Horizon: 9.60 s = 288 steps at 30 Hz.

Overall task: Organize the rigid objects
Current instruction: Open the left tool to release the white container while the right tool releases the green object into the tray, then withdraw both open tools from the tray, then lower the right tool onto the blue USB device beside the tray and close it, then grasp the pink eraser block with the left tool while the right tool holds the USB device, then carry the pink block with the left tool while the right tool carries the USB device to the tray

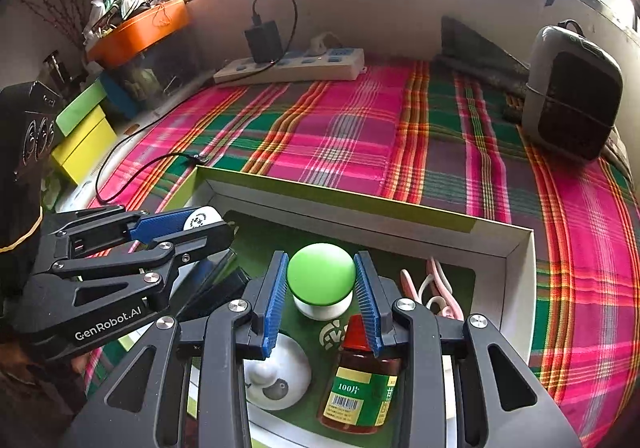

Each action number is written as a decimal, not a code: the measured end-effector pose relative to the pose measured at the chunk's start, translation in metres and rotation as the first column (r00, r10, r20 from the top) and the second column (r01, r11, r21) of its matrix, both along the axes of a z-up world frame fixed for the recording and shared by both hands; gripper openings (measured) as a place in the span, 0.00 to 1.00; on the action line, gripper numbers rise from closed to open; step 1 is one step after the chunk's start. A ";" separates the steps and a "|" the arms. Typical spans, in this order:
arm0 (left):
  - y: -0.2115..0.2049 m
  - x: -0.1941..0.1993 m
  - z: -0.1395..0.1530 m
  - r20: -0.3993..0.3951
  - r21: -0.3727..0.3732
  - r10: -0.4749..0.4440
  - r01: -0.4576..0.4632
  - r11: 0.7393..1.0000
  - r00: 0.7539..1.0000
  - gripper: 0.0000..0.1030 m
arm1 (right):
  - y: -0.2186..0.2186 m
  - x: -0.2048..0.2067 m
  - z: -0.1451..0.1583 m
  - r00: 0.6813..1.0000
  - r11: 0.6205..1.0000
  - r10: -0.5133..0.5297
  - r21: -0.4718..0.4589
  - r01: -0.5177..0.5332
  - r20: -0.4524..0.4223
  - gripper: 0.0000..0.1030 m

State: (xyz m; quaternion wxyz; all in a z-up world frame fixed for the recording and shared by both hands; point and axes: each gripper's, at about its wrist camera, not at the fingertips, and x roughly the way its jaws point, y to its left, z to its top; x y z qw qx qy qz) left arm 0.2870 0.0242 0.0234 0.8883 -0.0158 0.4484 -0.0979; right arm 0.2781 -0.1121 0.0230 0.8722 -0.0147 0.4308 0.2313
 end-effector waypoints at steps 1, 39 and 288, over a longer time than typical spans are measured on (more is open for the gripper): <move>-0.001 0.000 -0.001 -0.001 0.000 -0.002 0.002 1.000 1.000 0.26 | 0.000 0.000 0.000 1.000 1.000 0.001 0.000 -0.001 0.002 0.34; -0.001 -0.012 0.008 0.031 0.013 0.005 -0.005 1.000 1.000 0.38 | 0.001 -0.005 0.001 0.999 0.999 -0.014 -0.033 0.016 0.041 0.40; -0.001 -0.139 -0.016 0.061 0.112 0.098 -0.104 0.988 0.993 0.17 | 0.013 -0.147 -0.018 0.969 0.968 0.241 -0.090 -0.235 0.051 0.22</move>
